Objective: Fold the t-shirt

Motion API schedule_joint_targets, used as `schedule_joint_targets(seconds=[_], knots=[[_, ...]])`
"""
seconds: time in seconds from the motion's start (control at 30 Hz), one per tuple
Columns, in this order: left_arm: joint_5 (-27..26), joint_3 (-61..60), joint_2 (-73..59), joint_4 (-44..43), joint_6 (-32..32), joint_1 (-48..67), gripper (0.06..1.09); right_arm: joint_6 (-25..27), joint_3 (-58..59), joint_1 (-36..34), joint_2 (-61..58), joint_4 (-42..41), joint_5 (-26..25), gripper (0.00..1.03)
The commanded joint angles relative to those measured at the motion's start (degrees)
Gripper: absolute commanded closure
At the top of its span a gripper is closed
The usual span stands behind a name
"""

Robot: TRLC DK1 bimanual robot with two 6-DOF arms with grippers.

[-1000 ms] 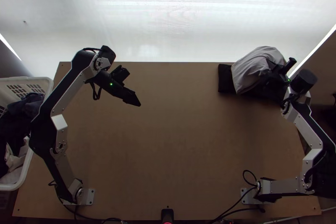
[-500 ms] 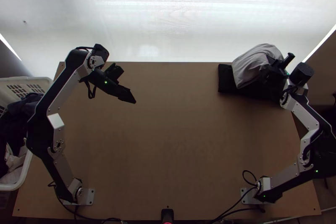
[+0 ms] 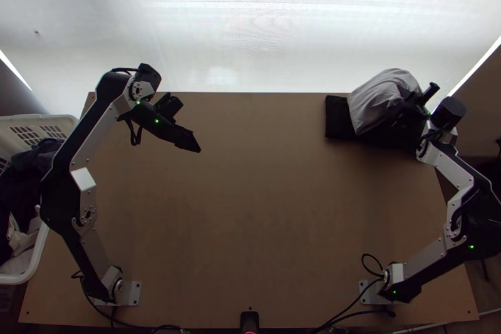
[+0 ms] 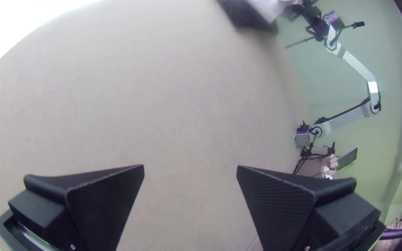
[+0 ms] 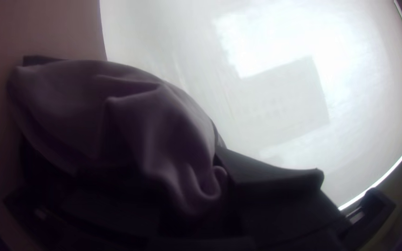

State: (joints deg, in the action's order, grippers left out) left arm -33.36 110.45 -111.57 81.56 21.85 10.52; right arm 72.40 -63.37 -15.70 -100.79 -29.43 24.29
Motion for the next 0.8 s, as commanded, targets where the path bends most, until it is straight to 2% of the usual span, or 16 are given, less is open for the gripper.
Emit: schedule_joint_targets(seconds=[0.0,0.13,0.2,0.27,0.43,0.53,0.63,0.77], knots=[[0.32,0.29,-0.32,0.00,-0.31,-0.07,0.12,-0.24,1.67,2.61,2.36,-1.33,0.14,1.00],[0.32,0.29,-0.05,0.00,-0.22,-0.15,0.12,3.27,2.47,3.84,4.47,-1.51,0.40,1.00],[0.32,0.20,0.04,0.00,-0.14,-0.15,0.12,7.23,2.91,4.37,5.61,-1.51,1.02,1.00],[0.32,0.20,0.21,0.00,-0.05,-0.24,0.12,13.64,3.26,4.81,6.05,-1.16,1.72,1.00],[0.32,0.02,0.47,0.00,0.13,-0.42,0.12,22.26,2.03,4.81,6.49,1.39,4.97,1.00],[0.32,0.11,0.47,0.00,0.21,-0.42,0.12,24.72,2.03,5.42,7.19,2.36,5.33,1.00],[0.23,0.11,0.47,-0.08,0.39,-0.42,0.12,24.72,1.94,6.83,7.72,2.54,4.89,1.00],[0.23,0.11,0.47,-0.08,0.48,-0.42,0.12,24.81,1.59,9.46,6.84,2.36,1.19,1.00]])
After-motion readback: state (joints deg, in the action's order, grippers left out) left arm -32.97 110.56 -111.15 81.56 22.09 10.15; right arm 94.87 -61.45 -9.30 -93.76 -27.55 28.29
